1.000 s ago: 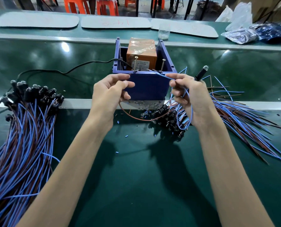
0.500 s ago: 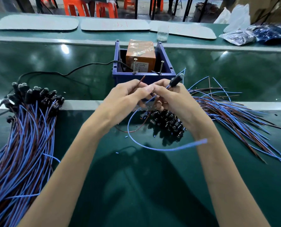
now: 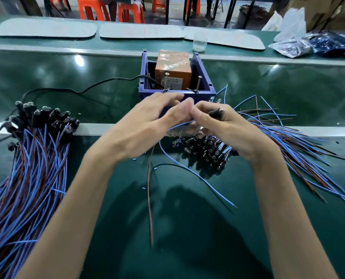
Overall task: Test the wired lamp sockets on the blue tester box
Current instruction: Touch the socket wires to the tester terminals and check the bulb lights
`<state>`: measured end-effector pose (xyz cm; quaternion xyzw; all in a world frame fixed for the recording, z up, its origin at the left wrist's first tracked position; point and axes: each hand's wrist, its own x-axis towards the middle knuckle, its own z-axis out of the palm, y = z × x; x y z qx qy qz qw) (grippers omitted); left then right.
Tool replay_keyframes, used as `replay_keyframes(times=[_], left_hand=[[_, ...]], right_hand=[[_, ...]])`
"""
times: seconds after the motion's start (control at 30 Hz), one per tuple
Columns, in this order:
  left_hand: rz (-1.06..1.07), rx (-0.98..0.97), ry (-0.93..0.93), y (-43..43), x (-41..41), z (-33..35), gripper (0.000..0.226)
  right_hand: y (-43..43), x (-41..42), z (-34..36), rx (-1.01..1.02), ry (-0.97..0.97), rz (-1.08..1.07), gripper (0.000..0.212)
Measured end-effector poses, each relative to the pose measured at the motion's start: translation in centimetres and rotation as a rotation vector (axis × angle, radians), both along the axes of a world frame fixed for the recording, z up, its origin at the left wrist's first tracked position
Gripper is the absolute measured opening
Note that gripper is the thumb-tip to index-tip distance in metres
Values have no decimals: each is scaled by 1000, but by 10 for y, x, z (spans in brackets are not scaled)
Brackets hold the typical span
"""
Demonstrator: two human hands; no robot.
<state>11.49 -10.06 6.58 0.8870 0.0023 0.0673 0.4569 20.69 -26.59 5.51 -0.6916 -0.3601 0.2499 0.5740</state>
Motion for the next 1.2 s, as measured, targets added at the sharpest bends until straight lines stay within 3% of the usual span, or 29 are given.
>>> replay_keyframes(times=[0.13, 0.2, 0.3, 0.4, 0.5, 0.6, 0.63, 0.73, 0.9, 1.07, 1.2], left_hand=[[-76, -118, -64, -22, 7, -12, 40], [-43, -145, -118, -24, 9, -17, 30], [50, -138, -256, -16, 14, -22, 9], [78, -104, -288, -10, 14, -24, 19], [89, -104, -271, -9, 15, -25, 20], [64, -75, -243, -11, 16, -28, 11], [47, -63, -240, -14, 16, -28, 9], [67, 57, -263, -19, 16, -30, 30], [84, 205, -317, -13, 14, -27, 30], [28, 283, -286, -13, 12, -26, 25], [28, 409, -361, -17, 12, -25, 21]], right_hand=[[9, -5, 1, 47, 31, -13, 24], [10, -3, 1, 74, 22, -83, 18], [3, 3, 1, 100, -17, -122, 27], [0, 8, 0, 12, -167, -167, 28], [1, 9, -3, -138, -354, -240, 45], [3, 7, -4, -182, -458, -269, 53], [4, 6, -4, -167, -463, -268, 51], [7, 4, -3, -136, -448, -224, 46], [4, 3, -2, -75, -276, -75, 38], [3, 3, -2, -147, -345, -74, 37], [4, -1, -1, -121, -381, -93, 40]])
